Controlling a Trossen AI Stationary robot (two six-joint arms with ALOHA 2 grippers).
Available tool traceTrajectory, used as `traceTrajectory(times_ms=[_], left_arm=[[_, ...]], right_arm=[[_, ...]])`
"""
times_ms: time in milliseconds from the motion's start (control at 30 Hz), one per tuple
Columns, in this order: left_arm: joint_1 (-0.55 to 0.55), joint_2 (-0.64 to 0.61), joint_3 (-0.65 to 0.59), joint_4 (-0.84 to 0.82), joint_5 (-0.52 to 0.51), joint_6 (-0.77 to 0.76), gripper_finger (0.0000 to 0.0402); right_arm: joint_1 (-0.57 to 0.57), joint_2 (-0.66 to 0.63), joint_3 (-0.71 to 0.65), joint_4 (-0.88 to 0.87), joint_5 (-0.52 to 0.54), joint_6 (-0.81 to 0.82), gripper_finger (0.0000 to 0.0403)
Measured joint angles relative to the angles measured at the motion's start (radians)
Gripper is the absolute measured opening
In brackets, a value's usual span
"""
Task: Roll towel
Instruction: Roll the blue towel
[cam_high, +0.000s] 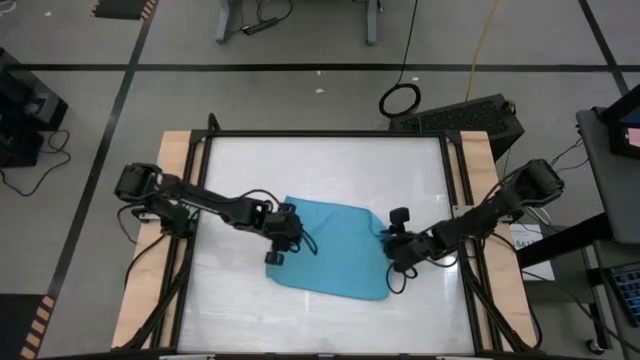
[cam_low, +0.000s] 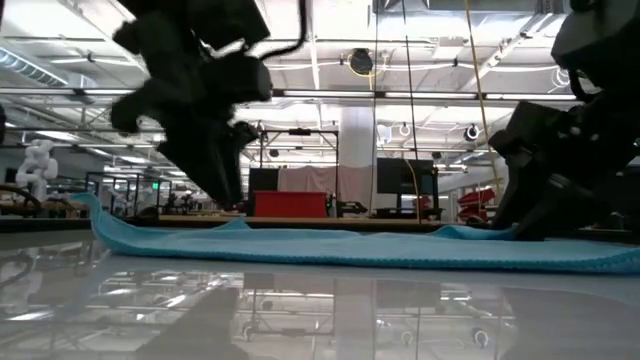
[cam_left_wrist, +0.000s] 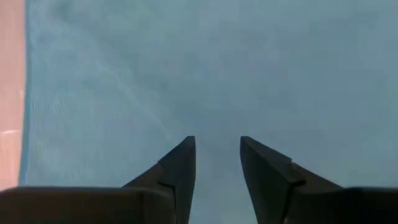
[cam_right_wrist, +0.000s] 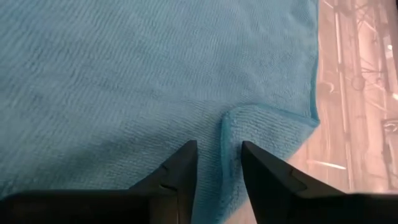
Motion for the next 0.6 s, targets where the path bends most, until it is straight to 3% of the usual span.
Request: traceTrajectory(times_ms=[267, 600], left_arm=[[0.070, 0.107, 0.002, -0.009, -0.041, 0.006, 0.0129], [0.072, 0.134, 0.004, -0.031, -0.042, 0.007, 0.0129]], right_arm=[[-0.013, 0.071, 0.050, -0.029, 0.043, 0.028, 0.0079], [-0.044, 0.069, 0.054, -0.091, 0.069, 0.113, 0.0014]])
